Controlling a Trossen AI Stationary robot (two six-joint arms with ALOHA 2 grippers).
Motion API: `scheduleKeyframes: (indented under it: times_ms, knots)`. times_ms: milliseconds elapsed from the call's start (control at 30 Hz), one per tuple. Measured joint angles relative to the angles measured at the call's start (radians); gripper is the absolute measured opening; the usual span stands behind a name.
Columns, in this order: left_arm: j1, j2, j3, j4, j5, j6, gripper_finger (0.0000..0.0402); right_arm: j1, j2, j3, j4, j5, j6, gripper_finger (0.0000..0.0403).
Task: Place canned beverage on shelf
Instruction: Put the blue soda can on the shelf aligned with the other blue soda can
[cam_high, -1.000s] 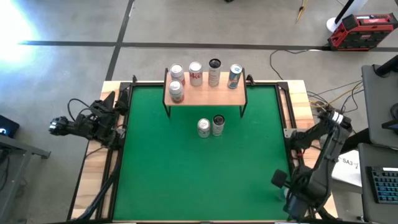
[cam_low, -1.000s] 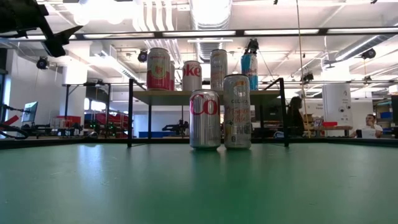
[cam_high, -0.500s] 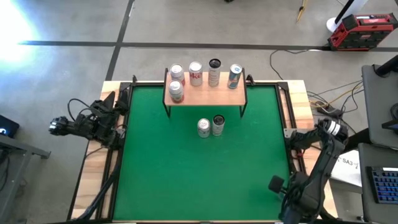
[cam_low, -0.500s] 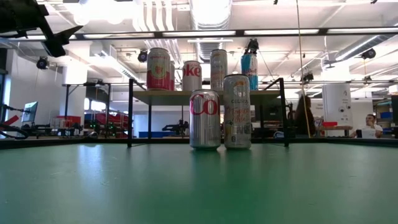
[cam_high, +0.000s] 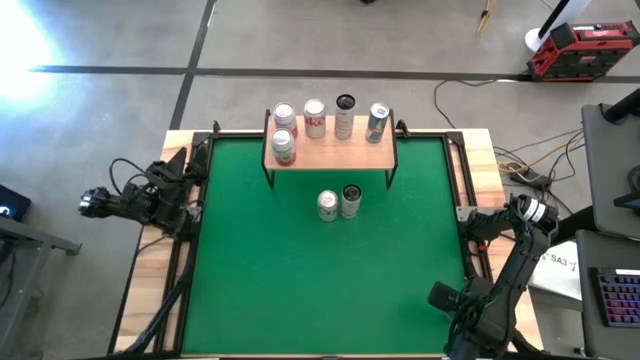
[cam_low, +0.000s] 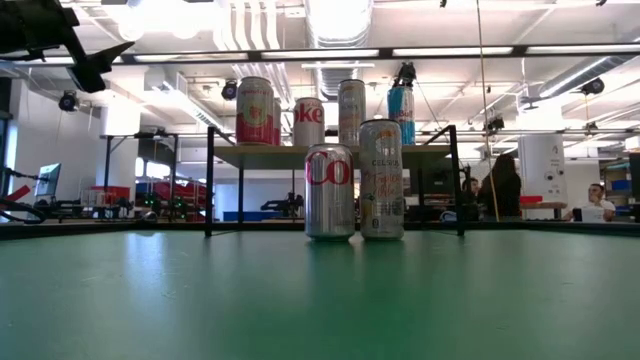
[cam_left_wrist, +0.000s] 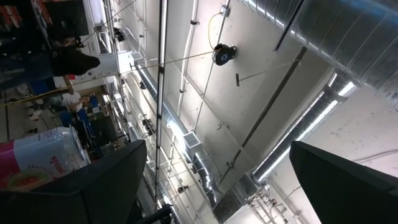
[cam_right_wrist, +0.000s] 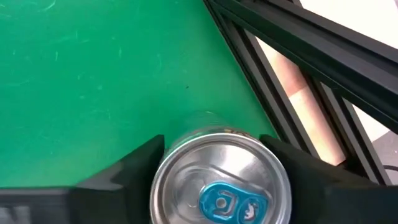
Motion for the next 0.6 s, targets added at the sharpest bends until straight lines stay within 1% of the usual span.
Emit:
scheduleKeyframes:
  times_ms: [33, 67, 200, 333, 467, 600]
  knots:
    - [0.0, 0.0, 0.0, 0.0, 0.0, 0.0, 0.038, -0.002, 0.0, 0.0, 0.002, 0.003, 0.0, 0.0231]
    - [0.0, 0.0, 0.0, 0.0, 0.0, 0.0, 0.038, -0.004, 0.0, 0.0, 0.003, 0.007, -0.004, 0.0218]
    - [0.0, 0.0, 0.0, -0.001, 0.0, 0.0, 0.038, -0.026, -0.001, 0.004, 0.003, 0.042, -0.052, 0.0219]
    - [0.0, 0.0, 0.0, -0.001, 0.0, 0.0, 0.038, -0.077, -0.01, 0.009, -0.006, 0.096, -0.123, 0.0219]
    - [0.0, 0.0, 0.0, -0.001, 0.0, 0.0, 0.038, -0.164, -0.038, 0.017, -0.052, 0.117, -0.228, 0.0219]
    - [0.0, 0.0, 0.0, -0.001, 0.0, 0.0, 0.038, -0.288, -0.061, 0.033, -0.093, 0.172, -0.387, 0.0219]
